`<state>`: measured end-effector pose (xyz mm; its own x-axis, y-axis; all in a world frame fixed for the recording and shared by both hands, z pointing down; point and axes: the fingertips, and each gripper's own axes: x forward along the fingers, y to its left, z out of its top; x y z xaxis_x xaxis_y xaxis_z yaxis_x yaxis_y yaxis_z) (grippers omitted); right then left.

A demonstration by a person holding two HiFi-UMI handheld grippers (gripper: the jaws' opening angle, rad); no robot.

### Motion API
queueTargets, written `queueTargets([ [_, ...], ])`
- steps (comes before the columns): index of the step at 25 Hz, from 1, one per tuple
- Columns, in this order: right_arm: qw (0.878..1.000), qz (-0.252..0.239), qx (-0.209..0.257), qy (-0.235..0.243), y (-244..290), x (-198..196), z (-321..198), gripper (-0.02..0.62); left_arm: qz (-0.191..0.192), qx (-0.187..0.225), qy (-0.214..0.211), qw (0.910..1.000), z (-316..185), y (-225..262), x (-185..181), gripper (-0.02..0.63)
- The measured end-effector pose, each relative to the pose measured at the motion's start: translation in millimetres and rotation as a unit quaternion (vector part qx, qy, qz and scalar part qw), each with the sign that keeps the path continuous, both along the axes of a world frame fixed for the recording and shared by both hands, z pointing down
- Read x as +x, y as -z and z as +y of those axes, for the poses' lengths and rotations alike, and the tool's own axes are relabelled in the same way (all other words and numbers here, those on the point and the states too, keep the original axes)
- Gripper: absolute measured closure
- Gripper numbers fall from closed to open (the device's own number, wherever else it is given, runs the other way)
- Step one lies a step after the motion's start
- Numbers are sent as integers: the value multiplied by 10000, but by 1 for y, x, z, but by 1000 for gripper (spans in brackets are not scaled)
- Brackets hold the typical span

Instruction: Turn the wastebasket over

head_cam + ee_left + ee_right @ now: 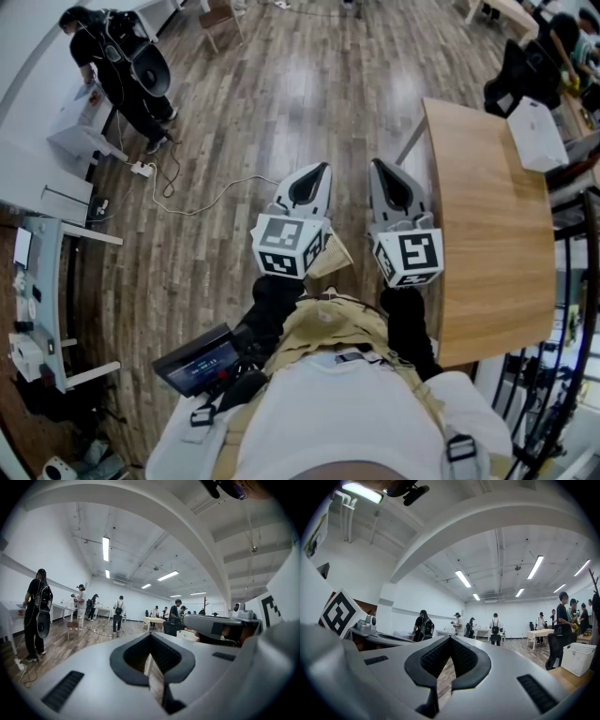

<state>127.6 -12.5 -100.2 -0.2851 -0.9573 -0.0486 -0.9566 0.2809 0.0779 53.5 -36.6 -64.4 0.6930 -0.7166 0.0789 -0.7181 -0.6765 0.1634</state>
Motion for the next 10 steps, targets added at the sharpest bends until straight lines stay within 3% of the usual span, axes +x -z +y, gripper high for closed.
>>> queueTargets([
  [10,10000,1,-12,12,-1,-7,6,575,5,-21,13,10000,3,-1,-7,604],
])
